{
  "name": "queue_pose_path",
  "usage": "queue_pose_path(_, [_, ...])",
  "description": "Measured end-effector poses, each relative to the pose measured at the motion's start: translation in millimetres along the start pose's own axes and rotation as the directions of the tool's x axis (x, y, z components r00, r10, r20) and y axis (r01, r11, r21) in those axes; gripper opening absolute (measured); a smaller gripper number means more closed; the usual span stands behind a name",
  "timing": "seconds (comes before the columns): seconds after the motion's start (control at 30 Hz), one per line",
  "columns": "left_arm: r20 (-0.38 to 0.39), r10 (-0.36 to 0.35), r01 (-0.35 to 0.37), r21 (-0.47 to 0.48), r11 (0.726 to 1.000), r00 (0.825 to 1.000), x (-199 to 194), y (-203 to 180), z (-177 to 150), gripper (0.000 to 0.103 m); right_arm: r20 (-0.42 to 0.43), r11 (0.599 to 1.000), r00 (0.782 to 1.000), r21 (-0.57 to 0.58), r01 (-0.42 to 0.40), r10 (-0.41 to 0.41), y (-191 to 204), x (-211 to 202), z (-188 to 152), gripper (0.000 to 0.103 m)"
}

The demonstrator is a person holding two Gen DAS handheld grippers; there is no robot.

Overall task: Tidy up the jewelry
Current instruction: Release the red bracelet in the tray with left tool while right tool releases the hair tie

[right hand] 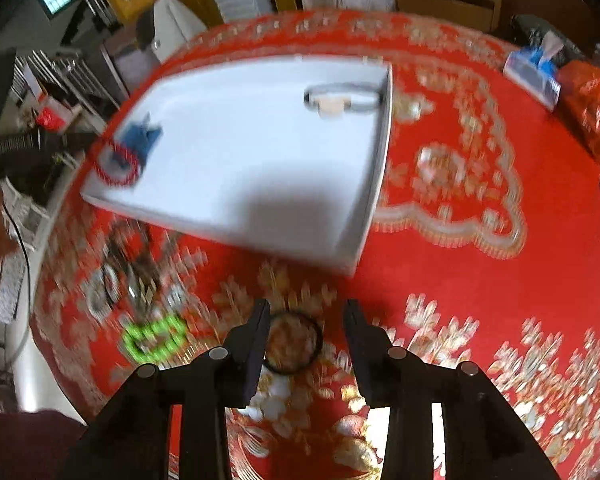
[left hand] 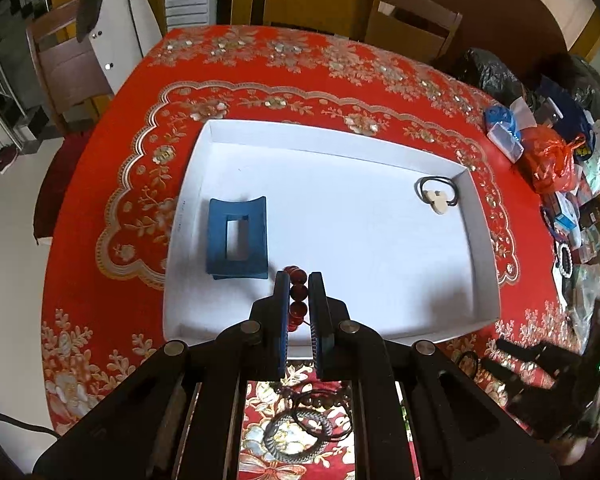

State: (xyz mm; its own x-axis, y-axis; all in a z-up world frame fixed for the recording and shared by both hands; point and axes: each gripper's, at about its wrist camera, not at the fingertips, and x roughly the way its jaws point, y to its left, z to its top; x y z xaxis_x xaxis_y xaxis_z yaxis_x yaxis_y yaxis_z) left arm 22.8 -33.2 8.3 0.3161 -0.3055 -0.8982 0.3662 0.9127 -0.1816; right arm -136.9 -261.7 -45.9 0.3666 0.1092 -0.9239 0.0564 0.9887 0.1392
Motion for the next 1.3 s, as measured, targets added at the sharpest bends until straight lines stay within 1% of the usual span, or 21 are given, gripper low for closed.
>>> queue_pose_path(0.03, [-0.003,-0.001,0.001,-0.001,1.000,1.000,1,0,1,0.008,-0.001,1.000,1.000,-0.009,0.015,-0.015,0,2,-3,0.031])
queue_pose_path(0.07, [-0.003,-0.002,0.002,-0.002,1.000,1.000,1,-1,2,0.008,-0.005,0.999,0.999,-0.025,0.047,-0.047,0,8,-5,0.029])
queue_pose_path(0.1, [-0.002,-0.002,0.002,-0.001,1.000,1.000,1,-2,3,0.008,-0.012,0.998,0.998,-0.031,0.054,-0.054,0,12,-7,0.026])
queue_pose_path(0.13, [-0.001,-0.002,0.002,0.000,1.000,1.000,1,-2,5,0.008,0.012,0.997,0.998,-0.036,0.061,-0.061,0,12,-9,0.022])
queue_pose_path(0.17, [0.001,-0.003,0.003,0.001,1.000,1.000,0,-3,6,0.008,0.016,0.997,0.997,-0.044,0.071,-0.071,1,13,-10,0.017])
queue_pose_path(0.2, [0.002,-0.004,0.004,0.001,1.000,1.000,-1,-3,8,0.008,0.026,0.993,0.995,-0.058,0.100,-0.099,3,13,-10,0.007])
queue_pose_path(0.23, [0.004,-0.004,0.004,0.002,1.000,1.000,-1,-3,9,0.008,0.032,0.986,0.990,-0.082,0.143,-0.141,6,15,-11,0.003])
queue_pose_path(0.27, [0.007,-0.005,0.005,0.002,1.000,1.000,-2,-4,10,0.008,0.031,0.987,0.990,-0.080,0.143,-0.141,5,15,-11,0.003])
queue_pose_path(0.33, [0.010,-0.008,0.008,-0.005,1.000,1.000,-4,-3,13,0.008,0.015,0.995,0.995,-0.039,0.096,-0.096,-1,14,-10,0.002])
queue_pose_path(0.4, [0.009,-0.014,0.014,-0.013,1.000,1.000,-5,-1,15,0.008,0.019,0.997,0.997,-0.008,0.071,-0.070,-8,9,-9,0.002])
queue_pose_path(0.47, [0.007,-0.027,0.027,-0.024,0.999,1.000,-7,1,17,0.008,0.044,0.999,0.999,0.034,0.013,-0.015,-15,-7,-4,0.002])
queue_pose_path(0.57, [0.009,-0.036,0.036,-0.027,0.999,0.999,-9,1,19,0.008,0.088,0.999,0.996,0.041,-0.019,0.016,-16,-32,5,0.002])
queue_pose_path(0.67, [0.009,-0.039,0.040,-0.031,0.999,0.999,-7,2,21,0.008,0.134,0.997,0.990,0.055,-0.063,0.055,-14,-53,22,0.002])
queue_pose_path(0.8, [-0.002,-0.035,0.035,-0.055,0.998,0.999,-1,10,21,0.008,0.179,0.996,0.983,0.064,-0.058,0.046,-12,-55,52,0.002])
queue_pose_path(0.9, [-0.029,-0.018,0.016,-0.086,0.996,0.999,8,24,18,0.008,0.179,0.998,0.984,0.052,-0.036,0.026,-7,-48,69,0.002])
queue_pose_path(1.0, [-0.054,0.005,-0.012,-0.123,0.992,0.999,18,40,11,0.008,0.155,0.999,0.988,0.039,-0.005,-0.001,-5,-29,89,0.002])
queue_pose_path(1.2, [-0.099,0.040,-0.057,-0.167,0.984,0.994,28,63,-6,0.008,0.098,0.999,0.995,0.051,0.012,-0.017,-15,9,117,0.002])
queue_pose_path(1.3, [-0.123,0.067,-0.090,-0.192,0.977,0.990,35,72,-11,0.008,0.070,0.998,0.996,0.045,0.048,-0.051,-18,29,131,0.002])
